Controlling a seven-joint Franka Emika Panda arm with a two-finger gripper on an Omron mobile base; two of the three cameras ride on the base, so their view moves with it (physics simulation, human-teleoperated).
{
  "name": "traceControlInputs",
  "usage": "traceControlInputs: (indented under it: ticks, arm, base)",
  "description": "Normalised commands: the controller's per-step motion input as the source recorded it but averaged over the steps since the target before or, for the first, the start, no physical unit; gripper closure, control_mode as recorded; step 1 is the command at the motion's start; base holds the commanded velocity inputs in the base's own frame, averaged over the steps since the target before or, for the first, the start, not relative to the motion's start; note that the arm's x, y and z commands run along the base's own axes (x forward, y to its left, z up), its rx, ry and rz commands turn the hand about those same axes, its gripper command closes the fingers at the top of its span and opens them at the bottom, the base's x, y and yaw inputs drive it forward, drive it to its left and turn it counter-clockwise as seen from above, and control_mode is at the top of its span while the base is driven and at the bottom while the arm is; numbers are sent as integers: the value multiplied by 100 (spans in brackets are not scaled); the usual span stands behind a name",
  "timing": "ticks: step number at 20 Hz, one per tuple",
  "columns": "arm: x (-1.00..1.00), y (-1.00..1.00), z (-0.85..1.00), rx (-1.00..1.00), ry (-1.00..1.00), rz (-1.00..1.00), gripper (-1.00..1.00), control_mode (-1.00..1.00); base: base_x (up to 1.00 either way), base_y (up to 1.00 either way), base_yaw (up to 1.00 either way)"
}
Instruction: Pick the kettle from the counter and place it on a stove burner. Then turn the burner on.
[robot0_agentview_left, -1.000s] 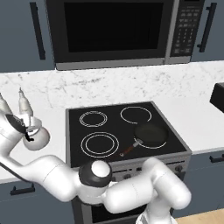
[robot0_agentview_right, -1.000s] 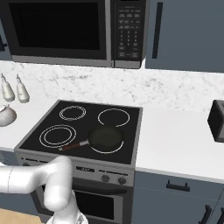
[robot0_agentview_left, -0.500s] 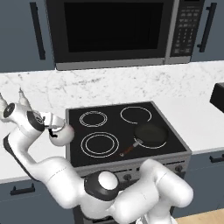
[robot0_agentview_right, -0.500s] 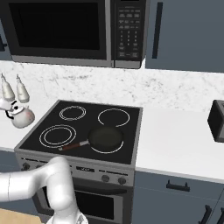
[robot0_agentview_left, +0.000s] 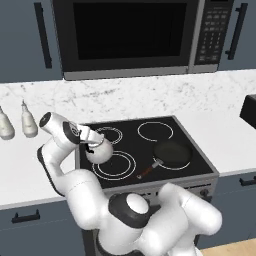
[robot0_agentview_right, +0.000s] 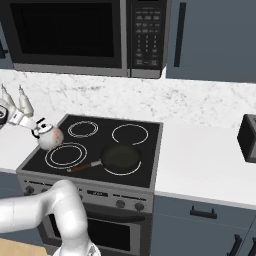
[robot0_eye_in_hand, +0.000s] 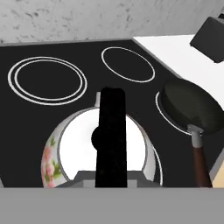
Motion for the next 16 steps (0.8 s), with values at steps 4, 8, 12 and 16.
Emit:
traceControlInputs:
  ticks: [4,8,12,16]
  arm:
    - [1,-67,-14,0,-3,-6,100,-100]
    - [3,-17,-25,0,0,0,100,-100]
    - [0,-20,-47,4,0,0,100,-100]
    - [0,-23,-40,5,0,0,100,-100]
  base:
    - [0,0,0]
    - [0,0,0]
    - [0,0,0]
    - [0,0,0]
